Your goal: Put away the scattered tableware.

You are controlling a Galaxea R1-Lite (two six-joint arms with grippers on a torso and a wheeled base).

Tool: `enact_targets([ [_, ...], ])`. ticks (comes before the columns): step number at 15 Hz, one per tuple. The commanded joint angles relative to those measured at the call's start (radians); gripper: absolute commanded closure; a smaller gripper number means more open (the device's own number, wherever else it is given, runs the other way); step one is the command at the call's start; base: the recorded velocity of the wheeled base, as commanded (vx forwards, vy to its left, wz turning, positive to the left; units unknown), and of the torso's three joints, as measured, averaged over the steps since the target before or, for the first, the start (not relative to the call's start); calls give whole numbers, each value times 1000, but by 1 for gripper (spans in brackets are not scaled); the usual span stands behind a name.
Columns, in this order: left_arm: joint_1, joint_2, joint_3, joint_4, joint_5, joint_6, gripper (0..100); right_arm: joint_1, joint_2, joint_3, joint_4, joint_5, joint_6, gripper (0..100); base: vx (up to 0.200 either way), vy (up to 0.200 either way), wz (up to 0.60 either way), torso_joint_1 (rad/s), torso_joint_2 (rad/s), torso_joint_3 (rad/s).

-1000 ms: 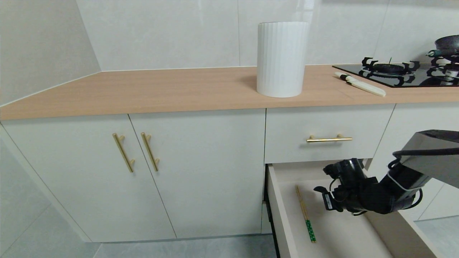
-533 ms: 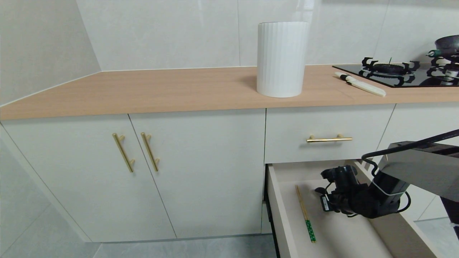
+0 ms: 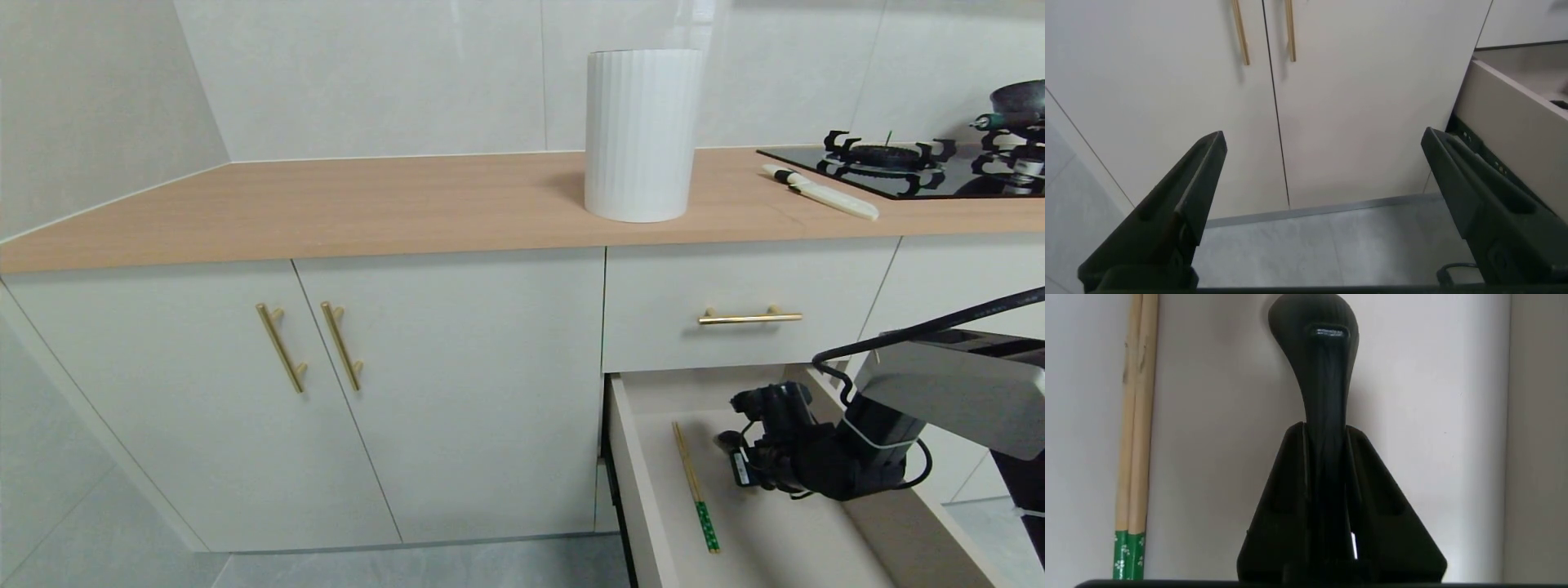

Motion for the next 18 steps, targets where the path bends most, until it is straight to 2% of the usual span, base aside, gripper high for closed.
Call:
enact_targets([
  [1,0,0,0,0,0,0,0,0,-1,1,1,0,0,100,0,0,0,0,0,0],
  [2,0,0,0,1,0,0,0,0,-1,1,0,0,0,0,0,0,0,0,0,0],
  [9,0,0,0,0,0,0,0,0,-21,8,0,-3,2,0,0,0,0,0,0,0],
  [18,0,0,0,0,0,0,0,9,-547,357,8,-3,6,0,0,0,0,0,0,0],
])
